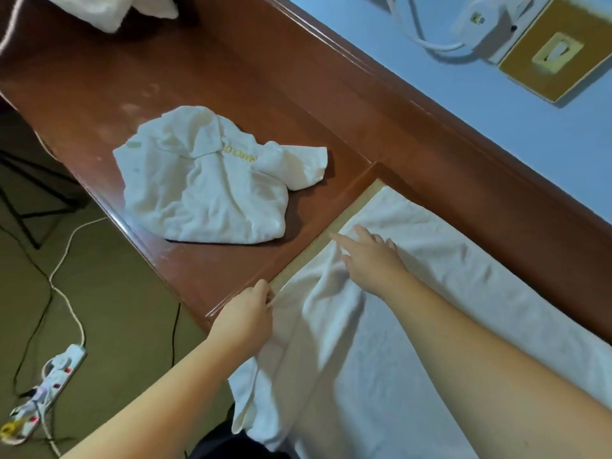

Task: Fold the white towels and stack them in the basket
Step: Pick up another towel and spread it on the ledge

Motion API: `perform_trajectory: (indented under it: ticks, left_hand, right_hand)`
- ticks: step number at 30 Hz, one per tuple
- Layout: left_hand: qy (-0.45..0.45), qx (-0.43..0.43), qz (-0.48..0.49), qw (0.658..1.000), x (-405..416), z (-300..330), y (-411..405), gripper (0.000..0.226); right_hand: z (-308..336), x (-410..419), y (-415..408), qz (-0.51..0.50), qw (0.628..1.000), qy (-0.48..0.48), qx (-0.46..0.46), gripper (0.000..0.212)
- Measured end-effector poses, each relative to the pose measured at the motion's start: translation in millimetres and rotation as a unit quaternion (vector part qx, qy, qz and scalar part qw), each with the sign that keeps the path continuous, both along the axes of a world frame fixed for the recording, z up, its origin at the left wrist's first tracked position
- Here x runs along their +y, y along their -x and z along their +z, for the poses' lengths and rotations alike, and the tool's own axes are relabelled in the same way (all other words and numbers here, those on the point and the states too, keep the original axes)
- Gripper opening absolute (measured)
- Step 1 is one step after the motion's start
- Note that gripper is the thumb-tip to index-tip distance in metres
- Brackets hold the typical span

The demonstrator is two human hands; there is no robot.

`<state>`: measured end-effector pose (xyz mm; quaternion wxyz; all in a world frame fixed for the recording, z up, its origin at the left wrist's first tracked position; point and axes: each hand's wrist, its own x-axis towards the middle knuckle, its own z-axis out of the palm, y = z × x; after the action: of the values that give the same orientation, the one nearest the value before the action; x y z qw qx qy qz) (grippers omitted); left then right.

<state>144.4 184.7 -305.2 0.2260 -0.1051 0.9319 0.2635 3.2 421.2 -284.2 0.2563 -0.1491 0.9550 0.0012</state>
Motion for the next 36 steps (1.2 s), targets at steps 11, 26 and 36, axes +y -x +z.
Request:
perform_trajectory:
  ticks: [11,26,36]
  left_hand:
    - [0.061,-0.106,-0.028,0.992,-45,9,-55,0.015]
    - [-0.222,-0.041,0.25,0.942,-72,-27,-110,0.012]
    - [-0.011,0.174,-0.081,0.981,-41,-33,-154,0.025]
  right_hand:
    - [2,-22,22,0.213,0.974,-0.031,0.071,0.021]
    - [-3,-16,11,0.16,0.971,0.027,0.177,0.021]
    - [7,1,37,0.192,0.969,-0.07,0.137,0.017]
